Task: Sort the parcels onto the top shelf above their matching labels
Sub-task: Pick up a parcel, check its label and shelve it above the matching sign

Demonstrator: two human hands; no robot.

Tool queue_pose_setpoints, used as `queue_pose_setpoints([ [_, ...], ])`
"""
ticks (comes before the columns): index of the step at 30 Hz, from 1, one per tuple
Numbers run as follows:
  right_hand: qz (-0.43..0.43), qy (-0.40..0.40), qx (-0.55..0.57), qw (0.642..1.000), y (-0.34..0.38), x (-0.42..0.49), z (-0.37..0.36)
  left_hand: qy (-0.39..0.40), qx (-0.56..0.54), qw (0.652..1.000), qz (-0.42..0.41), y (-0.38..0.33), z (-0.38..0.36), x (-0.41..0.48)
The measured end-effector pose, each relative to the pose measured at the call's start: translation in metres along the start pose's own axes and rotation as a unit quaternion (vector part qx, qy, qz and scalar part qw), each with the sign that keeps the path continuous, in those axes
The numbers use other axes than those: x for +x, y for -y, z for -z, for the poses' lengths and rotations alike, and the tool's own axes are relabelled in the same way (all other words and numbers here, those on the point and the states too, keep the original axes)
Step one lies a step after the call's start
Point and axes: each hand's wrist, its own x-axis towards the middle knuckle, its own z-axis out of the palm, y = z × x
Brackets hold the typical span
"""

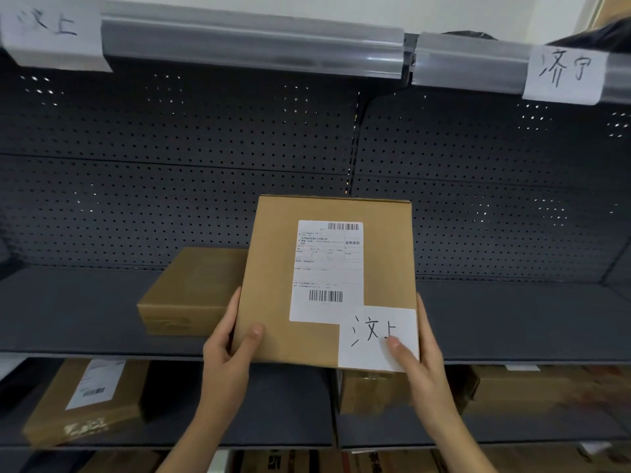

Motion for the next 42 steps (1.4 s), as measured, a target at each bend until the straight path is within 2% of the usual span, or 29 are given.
queue_pose_setpoints([
  [8,0.073,0.028,-0.012,0.997,0.023,-0.025,-0.028,-0.056,0.007,0.995,-0.086,-0.035,0.029,-0.018],
  [18,0.170,0.044,0.009,0.984,0.078,-0.055,-0.099,-0.155,0.006,0.975,-0.162,-0.092,0.106,-0.051],
  [24,0.217,0.063,0.063,0.972,0.142,-0.030,-0.147,-0.113,0.022,0.969,-0.220,-0.159,0.141,-0.015],
  [29,0.248,0.087,0.055,0.963,0.211,0.016,-0.175,-0.074,0.050,0.964,-0.251,-0.224,0.164,0.043],
  [33,0.245,0.087,0.041,0.965,0.266,0.055,-0.197,-0.035,0.090,0.957,-0.273,-0.277,0.169,0.091],
  [36,0.202,0.094,0.032,0.974,0.303,0.087,-0.215,-0.034,0.125,0.956,-0.264,-0.307,0.170,0.137],
  [40,0.091,0.108,0.036,0.989,0.351,0.134,-0.240,-0.075,0.142,0.965,-0.206,-0.336,0.174,0.202],
  [42,0.075,0.125,0.032,0.989,0.367,0.154,-0.252,-0.100,0.152,0.966,-0.185,-0.345,0.176,0.230],
])
